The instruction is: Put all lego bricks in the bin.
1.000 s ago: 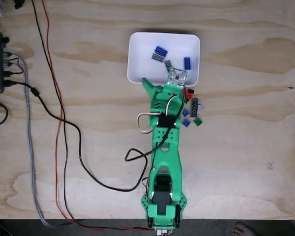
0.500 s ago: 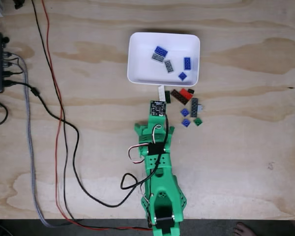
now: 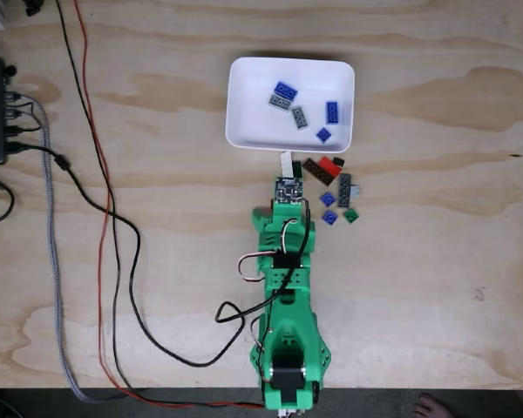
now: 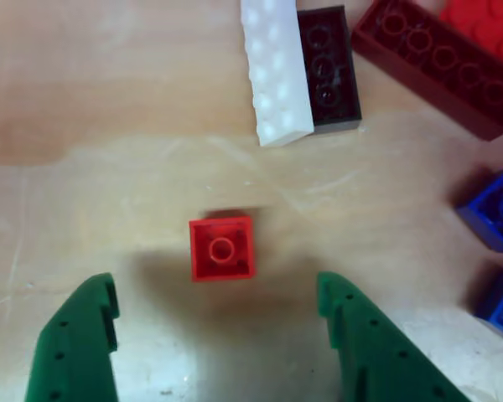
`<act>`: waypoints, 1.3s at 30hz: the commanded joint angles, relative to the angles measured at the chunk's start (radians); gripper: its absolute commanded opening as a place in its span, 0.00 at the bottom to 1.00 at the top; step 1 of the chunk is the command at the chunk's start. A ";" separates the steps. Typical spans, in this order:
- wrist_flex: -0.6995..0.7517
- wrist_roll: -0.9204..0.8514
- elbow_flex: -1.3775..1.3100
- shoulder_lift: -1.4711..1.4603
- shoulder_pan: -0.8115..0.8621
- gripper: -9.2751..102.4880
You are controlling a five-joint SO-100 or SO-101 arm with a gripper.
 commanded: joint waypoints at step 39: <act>0.230 0.164 -1.068 -0.572 0.146 0.13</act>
